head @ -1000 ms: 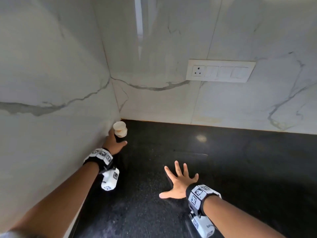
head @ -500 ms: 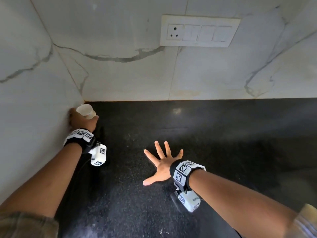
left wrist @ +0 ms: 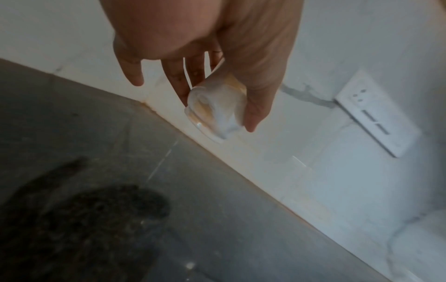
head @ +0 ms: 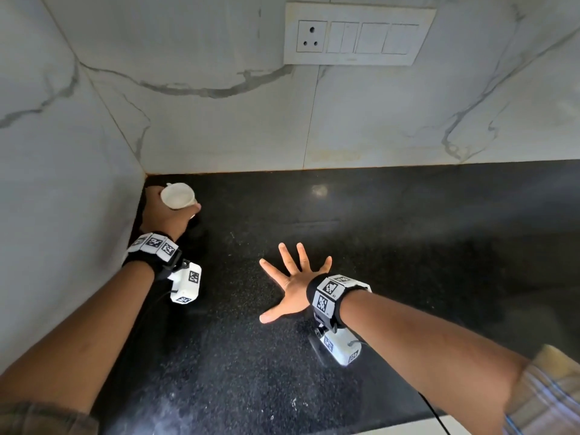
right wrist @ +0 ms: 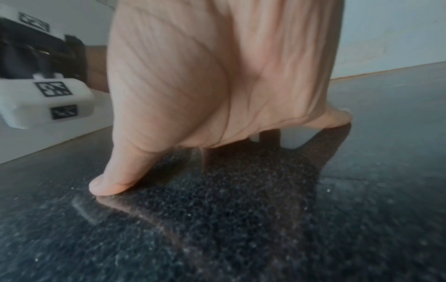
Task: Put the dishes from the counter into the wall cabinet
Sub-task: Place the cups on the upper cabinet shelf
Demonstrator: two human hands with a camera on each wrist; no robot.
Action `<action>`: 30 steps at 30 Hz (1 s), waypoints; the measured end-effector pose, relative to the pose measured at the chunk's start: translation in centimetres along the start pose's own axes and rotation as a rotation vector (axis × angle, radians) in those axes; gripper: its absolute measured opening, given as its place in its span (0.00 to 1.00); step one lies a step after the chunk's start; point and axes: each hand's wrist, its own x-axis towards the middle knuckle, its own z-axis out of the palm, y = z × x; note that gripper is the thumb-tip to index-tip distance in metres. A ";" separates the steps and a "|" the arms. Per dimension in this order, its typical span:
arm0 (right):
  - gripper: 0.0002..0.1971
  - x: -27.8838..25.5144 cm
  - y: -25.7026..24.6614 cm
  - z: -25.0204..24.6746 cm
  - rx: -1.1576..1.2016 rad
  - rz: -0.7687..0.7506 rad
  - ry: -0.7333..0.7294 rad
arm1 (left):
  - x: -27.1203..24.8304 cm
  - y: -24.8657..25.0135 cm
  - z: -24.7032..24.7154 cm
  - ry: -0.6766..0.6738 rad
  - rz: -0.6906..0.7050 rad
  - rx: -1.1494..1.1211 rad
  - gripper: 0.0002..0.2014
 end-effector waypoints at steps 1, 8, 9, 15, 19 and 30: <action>0.62 0.1 0.0 0.0 0.000 0.002 0.001 | -0.9 0.5 0.1 -0.003 0.016 -0.004 0.35; 0.62 -0.2 0.0 0.1 0.007 -0.004 0.043 | -7.7 4.6 -0.4 -0.109 0.230 -0.031 0.34; 0.62 -0.5 0.0 0.0 0.003 -0.012 0.056 | -8.7 5.4 -0.7 -0.116 0.265 -0.039 0.34; 0.49 -3.6 2.6 0.3 0.100 -0.135 0.178 | -14.6 11.5 -2.0 -0.172 0.429 -0.064 0.35; 0.37 -7.5 7.4 1.4 0.333 -0.253 0.260 | -18.3 17.0 -2.0 -0.188 0.533 -0.126 0.34; 0.18 -24.2 21.6 -8.6 0.454 -0.300 0.729 | -26.6 37.7 -4.5 -0.103 0.898 -0.243 0.33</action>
